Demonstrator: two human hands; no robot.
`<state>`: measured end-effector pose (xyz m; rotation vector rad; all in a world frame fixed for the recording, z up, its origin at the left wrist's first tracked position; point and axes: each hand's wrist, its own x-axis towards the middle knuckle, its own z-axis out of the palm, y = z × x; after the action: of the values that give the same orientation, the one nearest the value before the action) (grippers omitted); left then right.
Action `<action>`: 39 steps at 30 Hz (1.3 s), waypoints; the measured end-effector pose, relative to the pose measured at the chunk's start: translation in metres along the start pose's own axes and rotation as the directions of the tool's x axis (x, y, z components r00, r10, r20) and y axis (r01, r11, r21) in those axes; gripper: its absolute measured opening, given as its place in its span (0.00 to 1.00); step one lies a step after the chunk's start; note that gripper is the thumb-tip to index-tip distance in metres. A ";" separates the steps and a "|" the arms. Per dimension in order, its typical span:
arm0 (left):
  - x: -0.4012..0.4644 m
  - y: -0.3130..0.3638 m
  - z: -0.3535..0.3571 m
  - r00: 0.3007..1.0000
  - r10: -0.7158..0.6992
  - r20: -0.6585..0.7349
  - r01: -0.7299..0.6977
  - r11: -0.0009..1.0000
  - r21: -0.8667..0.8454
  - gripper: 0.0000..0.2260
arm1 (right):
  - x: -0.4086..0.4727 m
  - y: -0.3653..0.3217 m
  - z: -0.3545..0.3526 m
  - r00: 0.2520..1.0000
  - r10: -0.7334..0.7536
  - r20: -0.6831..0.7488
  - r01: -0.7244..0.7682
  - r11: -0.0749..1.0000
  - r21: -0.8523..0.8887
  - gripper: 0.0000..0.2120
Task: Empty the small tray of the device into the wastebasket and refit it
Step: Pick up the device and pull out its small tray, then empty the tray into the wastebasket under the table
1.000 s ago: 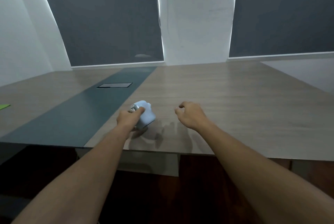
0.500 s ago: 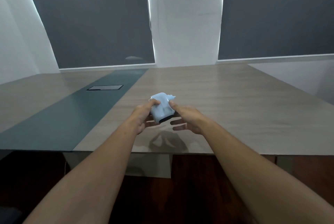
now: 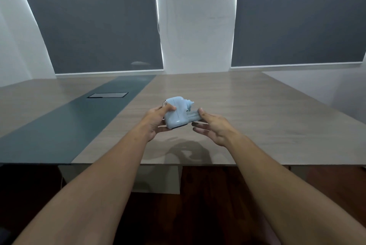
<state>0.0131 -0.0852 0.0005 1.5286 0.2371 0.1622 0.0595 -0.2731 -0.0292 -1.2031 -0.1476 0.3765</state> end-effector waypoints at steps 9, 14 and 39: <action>0.003 -0.010 0.008 0.987 0.090 -0.135 -0.072 0.988 0.133 0.22 | -0.003 -0.004 -0.042 0.987 -0.080 -0.136 0.096 0.989 0.114 0.24; 0.009 -0.027 0.024 0.962 0.156 -0.223 -0.080 0.945 0.316 0.26 | -0.007 -0.005 -0.051 0.971 -0.135 -0.195 0.139 0.990 0.007 0.24; -0.020 0.024 0.146 0.859 0.509 -0.053 -0.384 0.710 0.590 0.20 | -0.109 -0.077 -0.142 0.802 -0.376 -0.464 0.214 0.906 -0.365 0.16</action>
<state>0.0314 -0.2303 0.0297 2.1532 0.0698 0.7062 0.0180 -0.4617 0.0010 -1.5124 0.0886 -0.2774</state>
